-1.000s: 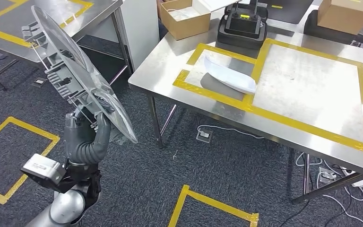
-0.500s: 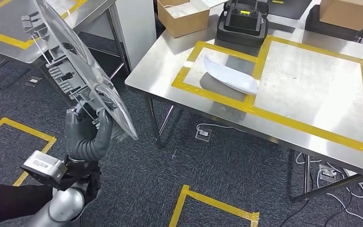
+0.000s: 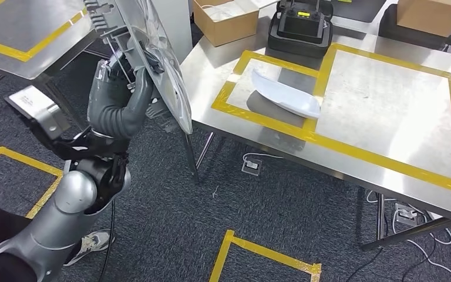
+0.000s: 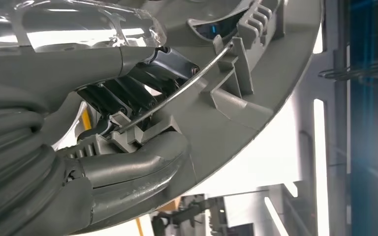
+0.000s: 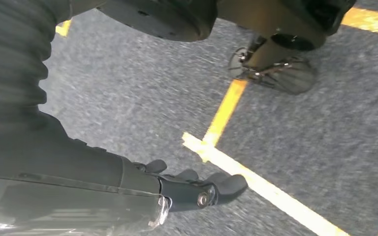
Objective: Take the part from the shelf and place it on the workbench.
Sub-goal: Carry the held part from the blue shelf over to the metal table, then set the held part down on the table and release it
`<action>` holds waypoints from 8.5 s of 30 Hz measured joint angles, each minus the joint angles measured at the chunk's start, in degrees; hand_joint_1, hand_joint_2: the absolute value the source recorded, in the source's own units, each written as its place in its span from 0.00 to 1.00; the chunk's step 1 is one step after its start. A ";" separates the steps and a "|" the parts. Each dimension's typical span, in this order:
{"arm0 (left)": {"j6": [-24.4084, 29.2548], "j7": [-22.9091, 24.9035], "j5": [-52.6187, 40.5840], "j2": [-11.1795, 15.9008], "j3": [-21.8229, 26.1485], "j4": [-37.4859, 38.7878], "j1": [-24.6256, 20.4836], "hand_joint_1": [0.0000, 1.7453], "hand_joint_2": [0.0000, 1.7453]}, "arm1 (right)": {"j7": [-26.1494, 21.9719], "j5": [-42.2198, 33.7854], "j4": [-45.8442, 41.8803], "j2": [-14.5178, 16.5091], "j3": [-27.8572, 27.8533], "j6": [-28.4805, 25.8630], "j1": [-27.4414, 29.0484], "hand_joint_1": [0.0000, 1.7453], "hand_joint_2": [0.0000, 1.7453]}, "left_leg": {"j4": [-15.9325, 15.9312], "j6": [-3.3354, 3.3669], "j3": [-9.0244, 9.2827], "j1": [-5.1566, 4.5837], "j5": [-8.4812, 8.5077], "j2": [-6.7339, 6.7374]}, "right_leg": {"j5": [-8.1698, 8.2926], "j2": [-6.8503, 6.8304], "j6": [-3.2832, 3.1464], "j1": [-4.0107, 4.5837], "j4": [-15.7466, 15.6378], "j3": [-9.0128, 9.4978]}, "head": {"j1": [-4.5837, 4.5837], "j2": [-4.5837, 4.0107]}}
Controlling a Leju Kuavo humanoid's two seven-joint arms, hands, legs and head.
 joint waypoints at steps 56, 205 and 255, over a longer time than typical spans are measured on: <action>0.62 8.74 -4.84 8.49 -1.72 3.01 -2.25 1.00 1.00 | 2.37 1.51 -0.03 0.56 2.75 1.18 -2.17 0.00 1.00 | 1.53 0.36 -4.60 0.93 3.43 0.72 | -8.85 0.07 4.10 -1.80 15.07 -4.57 | 0.38 0.00; 1.27 1.88 -8.62 5.92 -0.50 -0.37 2.85 1.00 1.00 | 1.55 3.61 -0.46 -0.45 2.79 0.87 -1.74 0.00 1.00 | 1.36 0.31 -1.52 1.22 0.79 0.32 | -6.88 0.10 4.31 -1.57 10.70 -2.75 | -0.10 0.00; 0.23 -4.04 -5.16 2.18 -1.79 4.79 2.48 1.00 1.00 | 1.12 1.22 -0.44 -1.51 2.62 -0.32 -0.13 0.00 1.00 | 10.78 -2.23 -7.79 0.73 -1.52 0.30 | -0.60 0.39 0.82 -1.15 -1.76 1.89 | -0.30 0.00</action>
